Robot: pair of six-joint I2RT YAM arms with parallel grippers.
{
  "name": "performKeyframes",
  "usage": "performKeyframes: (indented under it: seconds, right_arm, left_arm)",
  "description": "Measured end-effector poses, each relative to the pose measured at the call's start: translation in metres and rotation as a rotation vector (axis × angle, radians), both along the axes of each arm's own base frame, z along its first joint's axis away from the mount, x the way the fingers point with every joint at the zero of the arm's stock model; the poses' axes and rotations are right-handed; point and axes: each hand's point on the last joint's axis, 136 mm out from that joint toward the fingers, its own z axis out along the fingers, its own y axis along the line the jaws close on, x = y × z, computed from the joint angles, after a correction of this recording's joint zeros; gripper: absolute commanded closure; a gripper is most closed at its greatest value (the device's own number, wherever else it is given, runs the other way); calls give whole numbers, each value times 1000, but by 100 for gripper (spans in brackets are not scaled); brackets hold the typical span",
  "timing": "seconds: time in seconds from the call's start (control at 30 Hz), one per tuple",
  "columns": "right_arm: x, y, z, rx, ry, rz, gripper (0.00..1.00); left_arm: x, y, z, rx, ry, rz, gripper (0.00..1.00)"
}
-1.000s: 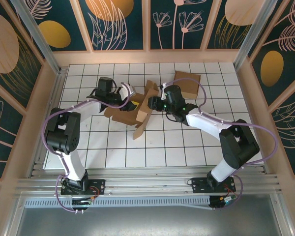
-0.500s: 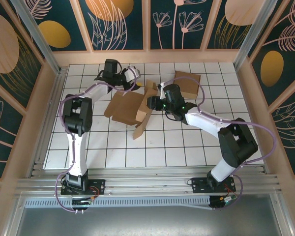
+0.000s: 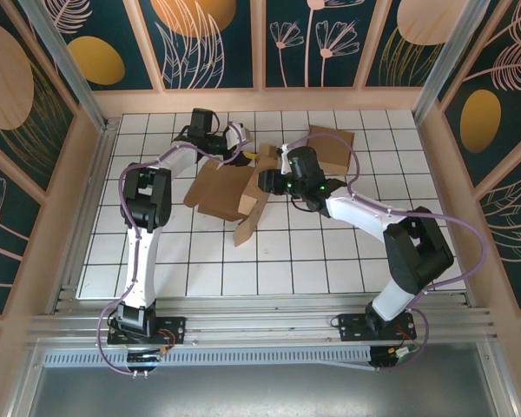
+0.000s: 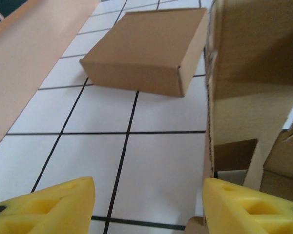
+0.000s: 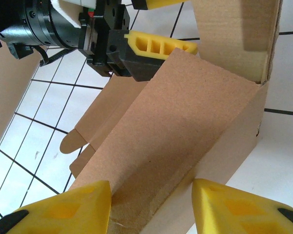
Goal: Fold the paper box
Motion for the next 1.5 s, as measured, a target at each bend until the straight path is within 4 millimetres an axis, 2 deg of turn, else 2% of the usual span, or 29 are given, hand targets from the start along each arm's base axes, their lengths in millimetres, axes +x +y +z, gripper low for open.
performKeyframes:
  seconds: [0.17, 0.4, 0.57, 0.63, 0.7, 0.77, 0.83, 0.9, 0.97, 1.07, 1.1, 1.17, 1.27, 1.4, 1.5]
  right_arm:
    - [0, 0, 0, -3, 4, 0, 52]
    - [0, 0, -1, -6, 7, 1, 53]
    - [1, 1, -1, -14, -3, 9, 52]
    - [1, 1, -1, -15, -4, 11, 52]
    - [1, 1, -1, -15, -4, 11, 52]
    - [1, 1, -1, -15, -4, 11, 52]
    - [1, 1, -1, -15, -4, 11, 52]
    - [1, 1, -1, -15, -4, 11, 52]
    - [1, 1, -1, -15, -4, 11, 49]
    - [2, 1, 0, -18, -4, 7, 43]
    - [2, 0, 0, -20, -3, 5, 38]
    - [4, -1, 1, -32, 2, -10, 25]
    - [10, -3, 5, -45, 21, -46, 17]
    - [22, -4, 19, -53, 19, -82, 13]
    - [33, -6, 27, -55, 12, -94, 17]
  left_arm:
    - [-7, -3, 4, -22, -12, -48, 44]
    - [-35, -10, 6, -71, 3, -180, 50]
    - [-46, -24, 4, -76, 58, -212, 26]
    - [-43, -31, -1, -57, 71, -179, 20]
    - [-39, -37, -7, -42, 74, -143, 20]
    - [-41, -42, -12, -35, 98, -127, 24]
    - [-43, -44, -12, -40, 111, -130, 35]
    - [-43, -44, -9, -48, 114, -135, 51]
    - [-43, -44, -8, -54, 125, -136, 73]
    - [-41, -42, -10, -54, 129, -117, 95]
    - [-39, -41, -10, -53, 136, -95, 100]
    - [-34, -37, -10, -48, 145, -34, 100]
    - [-24, -29, -6, -35, 154, 92, 100]
    - [-6, -19, 6, -49, 132, 292, 100]
    - [7, -17, 16, -89, 118, 429, 100]
